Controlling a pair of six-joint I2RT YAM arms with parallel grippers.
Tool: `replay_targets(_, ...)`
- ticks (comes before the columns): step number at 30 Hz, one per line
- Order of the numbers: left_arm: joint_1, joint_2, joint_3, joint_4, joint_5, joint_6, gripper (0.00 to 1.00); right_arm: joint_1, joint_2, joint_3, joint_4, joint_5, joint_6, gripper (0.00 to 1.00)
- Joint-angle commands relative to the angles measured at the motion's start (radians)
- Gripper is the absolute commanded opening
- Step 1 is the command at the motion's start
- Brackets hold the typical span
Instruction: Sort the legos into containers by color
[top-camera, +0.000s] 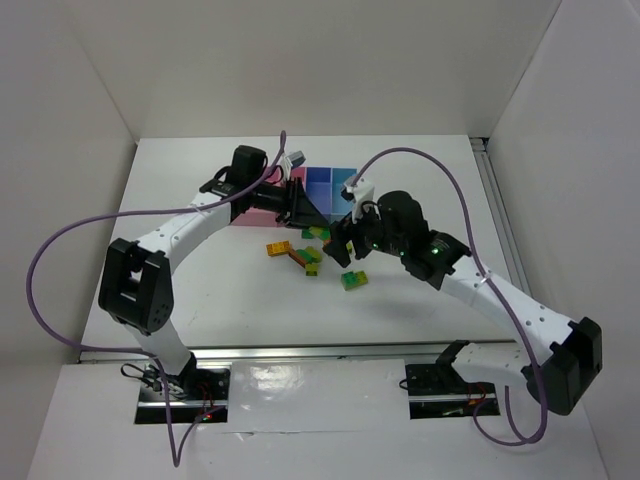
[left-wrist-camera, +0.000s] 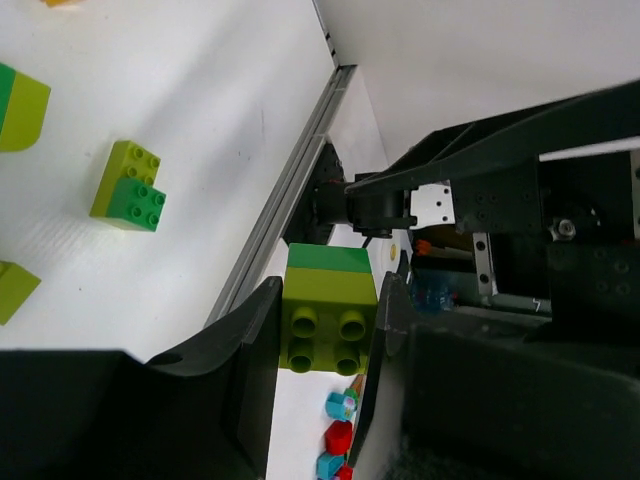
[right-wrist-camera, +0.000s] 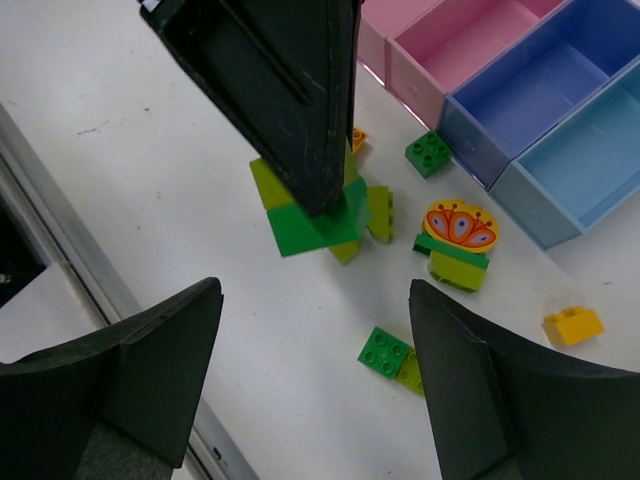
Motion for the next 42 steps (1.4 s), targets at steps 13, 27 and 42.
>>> replay_targets(13, 0.003, 0.014, 0.042, -0.071, -0.006, 0.031, 0.0, 0.105, 0.153, 0.096, 0.085, 0.163, -0.096, 0.57)
replay_targets(27, 0.003, -0.009, 0.005, -0.062, -0.015, 0.031, 0.0, 0.115, 0.144, 0.096, 0.123, 0.13, -0.055, 0.45)
replay_targets(42, 0.003, 0.002, -0.013, -0.053, -0.024, 0.031, 0.0, 0.115, 0.164, 0.087, 0.168, 0.057, 0.005, 0.37)
